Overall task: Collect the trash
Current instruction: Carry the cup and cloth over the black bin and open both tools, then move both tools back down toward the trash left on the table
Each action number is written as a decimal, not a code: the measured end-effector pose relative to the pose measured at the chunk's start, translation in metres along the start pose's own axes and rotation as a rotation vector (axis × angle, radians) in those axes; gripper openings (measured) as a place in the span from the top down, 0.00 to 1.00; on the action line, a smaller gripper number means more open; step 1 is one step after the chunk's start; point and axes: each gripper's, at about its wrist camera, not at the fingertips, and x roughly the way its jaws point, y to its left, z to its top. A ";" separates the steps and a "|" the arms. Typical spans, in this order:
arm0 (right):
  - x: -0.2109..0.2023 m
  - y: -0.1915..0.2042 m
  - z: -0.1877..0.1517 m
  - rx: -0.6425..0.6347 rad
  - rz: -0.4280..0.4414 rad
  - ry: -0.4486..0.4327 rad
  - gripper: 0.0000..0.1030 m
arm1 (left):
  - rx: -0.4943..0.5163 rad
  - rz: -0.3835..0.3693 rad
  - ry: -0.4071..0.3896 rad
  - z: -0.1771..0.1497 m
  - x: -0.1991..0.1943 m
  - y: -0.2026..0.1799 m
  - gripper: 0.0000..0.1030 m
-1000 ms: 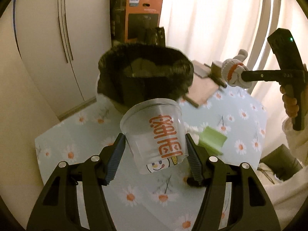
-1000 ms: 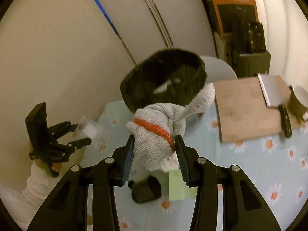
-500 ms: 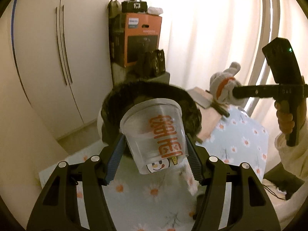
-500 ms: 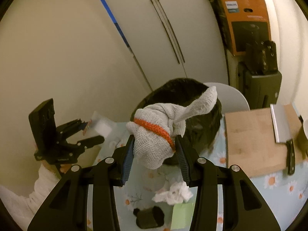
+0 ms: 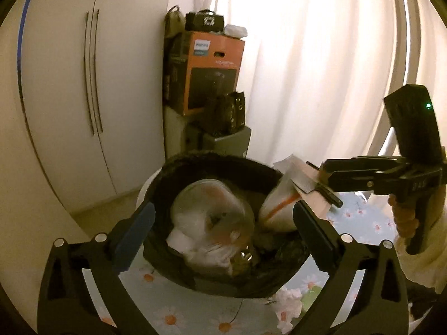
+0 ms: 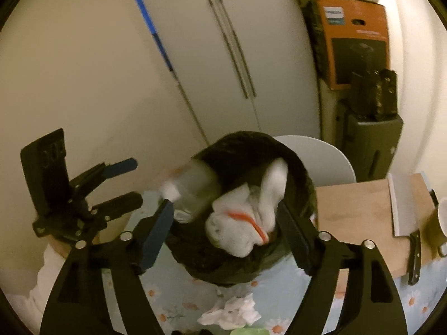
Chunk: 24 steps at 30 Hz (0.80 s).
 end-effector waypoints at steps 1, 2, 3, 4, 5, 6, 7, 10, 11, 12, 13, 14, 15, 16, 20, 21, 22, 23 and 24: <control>0.000 -0.001 -0.003 0.001 -0.002 0.007 0.24 | 0.000 0.016 0.014 -0.004 0.002 0.000 0.06; -0.001 -0.001 -0.007 0.001 -0.012 0.010 0.20 | 0.001 0.024 0.022 -0.006 0.003 0.000 0.06; -0.002 -0.003 -0.011 -0.001 -0.022 0.008 0.18 | -0.001 0.026 0.030 -0.010 0.002 -0.001 0.06; -0.002 -0.006 -0.014 -0.001 -0.024 0.011 0.18 | -0.007 0.026 0.033 -0.015 0.000 -0.001 0.06; -0.003 -0.007 -0.018 0.002 -0.023 0.017 0.18 | -0.015 0.024 0.031 -0.019 -0.003 0.001 0.06; -0.002 -0.009 -0.019 0.006 -0.026 0.023 0.18 | -0.025 0.019 0.030 -0.023 -0.005 0.001 0.06; -0.003 -0.011 -0.023 0.010 -0.031 0.028 0.18 | -0.040 0.016 0.035 -0.028 -0.007 0.001 0.06; -0.009 -0.011 -0.033 0.006 -0.060 0.037 0.17 | -0.035 0.048 0.050 -0.041 -0.007 0.000 0.06; -0.012 -0.011 -0.037 0.010 -0.067 0.041 0.17 | -0.034 0.059 0.065 -0.047 -0.006 -0.001 0.06; -0.014 -0.011 -0.041 0.013 -0.069 0.046 0.17 | -0.038 0.059 0.078 -0.051 -0.006 -0.001 0.06; -0.016 -0.011 -0.046 0.014 -0.069 0.050 0.17 | -0.044 0.057 0.092 -0.057 -0.005 -0.002 0.06; -0.016 -0.012 -0.050 0.013 -0.071 0.058 0.16 | -0.044 0.057 0.101 -0.062 -0.005 -0.004 0.06; -0.016 -0.011 -0.054 0.010 -0.076 0.068 0.16 | -0.049 0.062 0.115 -0.068 -0.005 -0.005 0.06; -0.015 -0.012 -0.058 0.005 -0.089 0.079 0.16 | -0.056 0.059 0.128 -0.072 -0.004 -0.006 0.06; -0.016 -0.014 -0.071 -0.002 -0.118 0.106 0.16 | -0.046 0.051 0.163 -0.085 -0.007 -0.012 0.06; -0.017 -0.013 -0.074 0.000 -0.120 0.110 0.16 | -0.050 0.043 0.171 -0.088 -0.008 -0.013 0.06; -0.017 -0.014 -0.077 0.002 -0.122 0.115 0.16 | -0.053 0.039 0.178 -0.091 -0.007 -0.013 0.06; -0.017 -0.014 -0.079 0.003 -0.122 0.122 0.16 | -0.053 0.040 0.183 -0.094 -0.007 -0.014 0.06; -0.017 -0.014 -0.083 0.006 -0.125 0.129 0.16 | -0.056 0.039 0.188 -0.097 -0.006 -0.013 0.06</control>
